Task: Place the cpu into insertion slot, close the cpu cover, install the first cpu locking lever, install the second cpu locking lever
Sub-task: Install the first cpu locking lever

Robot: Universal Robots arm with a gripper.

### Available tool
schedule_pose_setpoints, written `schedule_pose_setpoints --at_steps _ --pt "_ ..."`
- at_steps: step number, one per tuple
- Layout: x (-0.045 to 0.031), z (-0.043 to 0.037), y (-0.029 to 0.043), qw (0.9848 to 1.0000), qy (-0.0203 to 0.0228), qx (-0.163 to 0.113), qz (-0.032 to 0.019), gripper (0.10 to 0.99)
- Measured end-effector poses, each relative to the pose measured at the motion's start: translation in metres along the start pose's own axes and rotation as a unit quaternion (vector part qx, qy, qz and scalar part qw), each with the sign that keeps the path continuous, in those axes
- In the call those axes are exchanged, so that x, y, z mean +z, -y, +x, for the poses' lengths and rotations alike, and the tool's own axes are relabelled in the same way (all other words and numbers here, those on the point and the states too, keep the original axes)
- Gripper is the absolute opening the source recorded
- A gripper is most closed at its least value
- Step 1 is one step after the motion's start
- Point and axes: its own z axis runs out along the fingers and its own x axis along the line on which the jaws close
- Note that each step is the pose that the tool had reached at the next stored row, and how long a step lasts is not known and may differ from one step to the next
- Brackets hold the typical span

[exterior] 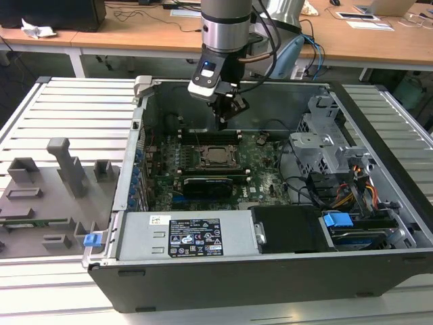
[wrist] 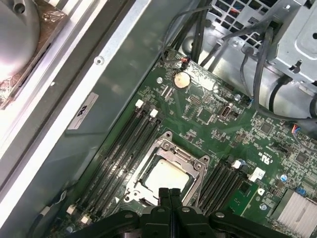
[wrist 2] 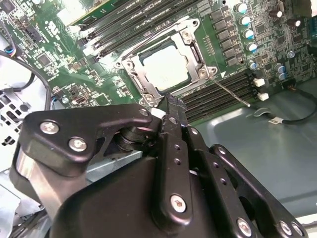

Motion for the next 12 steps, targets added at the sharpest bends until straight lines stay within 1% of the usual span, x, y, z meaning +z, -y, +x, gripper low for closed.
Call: schedule_pose_setpoints --at_steps 8,12 --pt "0.0000 0.0000 0.0000 0.9997 -0.0012 -0.022 -0.0002 0.106" --pt "0.0000 0.0000 0.0000 0.9993 -0.0020 -0.036 -0.0004 0.106"
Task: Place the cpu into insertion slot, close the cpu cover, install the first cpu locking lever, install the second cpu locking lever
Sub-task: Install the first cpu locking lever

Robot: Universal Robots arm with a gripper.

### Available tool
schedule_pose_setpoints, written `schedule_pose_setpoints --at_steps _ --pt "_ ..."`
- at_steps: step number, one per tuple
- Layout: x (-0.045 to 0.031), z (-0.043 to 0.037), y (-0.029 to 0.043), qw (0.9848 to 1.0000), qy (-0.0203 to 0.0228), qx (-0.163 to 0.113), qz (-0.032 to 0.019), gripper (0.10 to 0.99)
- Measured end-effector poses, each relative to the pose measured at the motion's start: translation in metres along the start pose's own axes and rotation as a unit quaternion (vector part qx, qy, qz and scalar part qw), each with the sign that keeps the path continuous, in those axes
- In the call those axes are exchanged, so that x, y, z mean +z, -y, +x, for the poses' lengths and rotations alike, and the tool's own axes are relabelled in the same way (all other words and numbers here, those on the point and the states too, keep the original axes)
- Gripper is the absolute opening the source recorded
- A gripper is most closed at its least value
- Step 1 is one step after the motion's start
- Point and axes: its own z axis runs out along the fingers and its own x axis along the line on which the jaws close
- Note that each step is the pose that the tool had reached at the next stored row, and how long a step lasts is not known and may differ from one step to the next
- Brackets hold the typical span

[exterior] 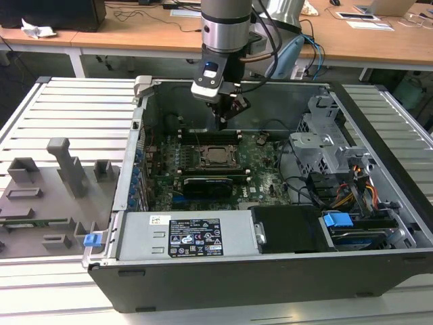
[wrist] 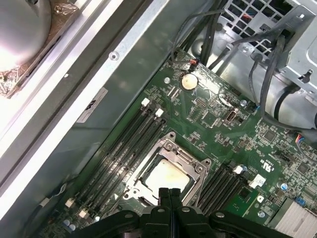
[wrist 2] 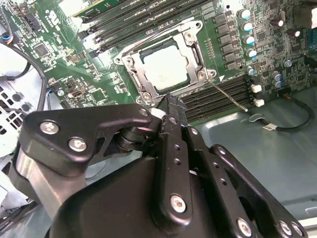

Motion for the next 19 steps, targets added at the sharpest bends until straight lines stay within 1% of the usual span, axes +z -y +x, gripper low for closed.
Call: schedule_pose_setpoints --at_steps 8,10,12,14,17,19 --pt "0.0000 0.0000 0.0000 0.9996 -0.0016 -0.029 -0.0003 0.106" --pt "0.0000 0.0000 0.0000 0.9993 -0.0020 -0.036 -0.0004 0.106" --pt "0.0000 0.0000 0.0000 0.9988 -0.0027 -0.049 -0.0005 0.106" --pt "0.0000 0.0000 0.0000 0.9979 -0.0035 -0.064 -0.0007 0.106" --pt "0.0000 0.0000 0.0000 0.9969 -0.0044 -0.079 -0.0009 0.106" --pt "0.0000 0.0000 0.0000 0.9947 -0.0057 -0.103 -0.0011 0.106"
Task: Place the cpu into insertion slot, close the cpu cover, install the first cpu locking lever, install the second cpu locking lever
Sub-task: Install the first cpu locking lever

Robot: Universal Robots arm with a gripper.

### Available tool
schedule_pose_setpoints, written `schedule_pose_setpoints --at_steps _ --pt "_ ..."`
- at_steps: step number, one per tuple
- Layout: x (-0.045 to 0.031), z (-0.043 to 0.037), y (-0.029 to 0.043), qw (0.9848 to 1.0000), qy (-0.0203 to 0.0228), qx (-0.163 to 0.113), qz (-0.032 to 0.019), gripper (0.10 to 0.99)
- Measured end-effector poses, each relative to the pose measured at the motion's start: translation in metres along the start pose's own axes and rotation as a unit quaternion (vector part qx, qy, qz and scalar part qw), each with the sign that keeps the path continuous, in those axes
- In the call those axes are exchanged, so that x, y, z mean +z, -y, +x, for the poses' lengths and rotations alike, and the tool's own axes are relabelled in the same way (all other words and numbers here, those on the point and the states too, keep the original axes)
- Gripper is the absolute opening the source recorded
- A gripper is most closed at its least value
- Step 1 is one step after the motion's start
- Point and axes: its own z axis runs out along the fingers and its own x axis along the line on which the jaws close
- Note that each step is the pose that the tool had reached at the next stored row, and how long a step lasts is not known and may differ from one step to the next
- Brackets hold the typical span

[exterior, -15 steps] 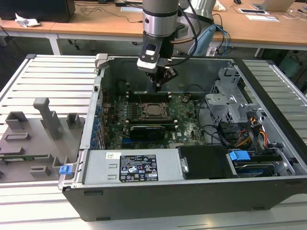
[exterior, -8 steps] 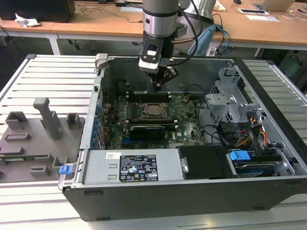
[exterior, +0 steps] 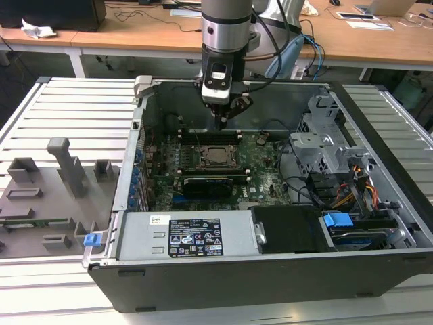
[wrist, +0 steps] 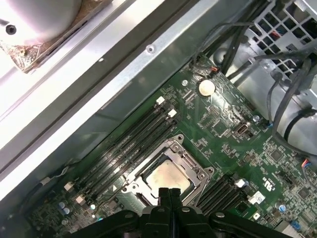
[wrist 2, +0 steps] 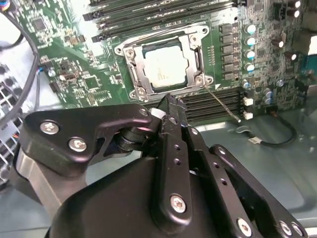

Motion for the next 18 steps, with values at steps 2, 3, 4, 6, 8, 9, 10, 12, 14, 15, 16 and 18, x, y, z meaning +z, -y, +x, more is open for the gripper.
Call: schedule_pose_setpoints --at_steps 2,3,4,6,8,9,10,12,14,15,16,18 --pt "0.0000 0.0000 0.0000 0.9998 -0.0011 -0.020 -0.0002 0.106" --pt "0.0000 0.0000 0.0000 0.9996 -0.0016 -0.029 -0.0003 0.106" --pt "0.0001 0.0000 0.0000 0.9990 -0.0024 -0.044 -0.0005 0.106" --pt "0.0001 0.0000 0.0000 0.9977 -0.0037 -0.068 -0.0008 0.106" --pt "0.0001 0.0000 0.0000 0.9959 -0.0050 -0.091 -0.0010 0.106" --pt "0.0002 0.0000 0.0000 0.9951 -0.0054 -0.099 -0.0011 0.106" --pt "0.0001 0.0000 0.0000 0.9940 -0.0060 -0.109 -0.0012 0.106" --pt "0.0002 0.0000 0.0000 0.9910 -0.0073 -0.134 -0.0014 0.106" --pt "0.0002 0.0000 0.0000 0.9877 -0.0085 -0.156 -0.0017 0.106" --pt "0.0002 0.0000 0.0000 0.9840 -0.0098 -0.178 -0.0019 0.106" --pt "0.0002 0.0000 0.0000 0.9822 -0.0103 -0.188 -0.0020 0.106" --pt "0.0002 0.0000 0.0000 0.9755 -0.0121 -0.220 -0.0023 0.106"
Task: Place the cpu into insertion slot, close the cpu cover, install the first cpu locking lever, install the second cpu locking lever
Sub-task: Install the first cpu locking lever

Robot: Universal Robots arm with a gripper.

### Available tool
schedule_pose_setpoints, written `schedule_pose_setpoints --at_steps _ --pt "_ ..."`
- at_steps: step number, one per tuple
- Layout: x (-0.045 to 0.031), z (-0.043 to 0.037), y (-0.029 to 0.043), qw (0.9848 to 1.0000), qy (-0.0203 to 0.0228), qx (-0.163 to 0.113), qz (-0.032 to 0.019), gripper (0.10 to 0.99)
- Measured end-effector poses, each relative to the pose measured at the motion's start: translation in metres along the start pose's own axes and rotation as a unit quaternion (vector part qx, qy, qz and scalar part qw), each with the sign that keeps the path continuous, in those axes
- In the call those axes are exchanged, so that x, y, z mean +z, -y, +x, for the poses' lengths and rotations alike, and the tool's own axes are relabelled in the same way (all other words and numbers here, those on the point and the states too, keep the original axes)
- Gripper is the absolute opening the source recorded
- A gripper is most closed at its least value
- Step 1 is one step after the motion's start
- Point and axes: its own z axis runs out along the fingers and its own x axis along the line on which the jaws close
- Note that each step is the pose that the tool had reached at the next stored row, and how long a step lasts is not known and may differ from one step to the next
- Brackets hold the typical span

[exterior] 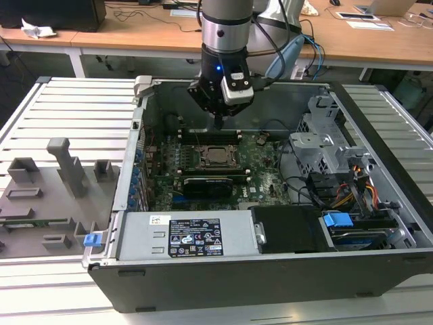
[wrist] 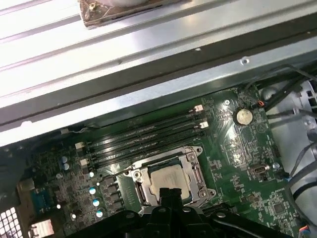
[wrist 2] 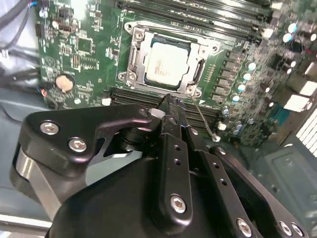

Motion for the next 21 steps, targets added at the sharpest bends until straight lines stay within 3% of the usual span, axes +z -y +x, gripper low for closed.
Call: schedule_pose_setpoints --at_steps 2,10,13,15,16,17,21 --pt "0.0000 0.0000 0.0000 0.9995 -0.0017 -0.031 -0.0003 0.106" --pt "0.0000 0.0000 0.0000 0.9957 -0.0051 -0.093 -0.0010 0.106" --pt "0.0000 0.0000 0.0000 0.9911 -0.0073 -0.133 -0.0013 0.106" --pt "0.0000 0.0000 0.0000 0.9872 -0.0088 -0.159 -0.0017 0.106" --pt "0.0000 0.0000 0.0000 0.9861 -0.0091 -0.166 -0.0017 0.106" --pt "0.0000 0.0000 0.0000 0.9837 -0.0099 -0.179 -0.0019 0.106" --pt "0.0000 0.0002 0.0001 0.9787 -0.0112 -0.205 -0.0021 0.106"
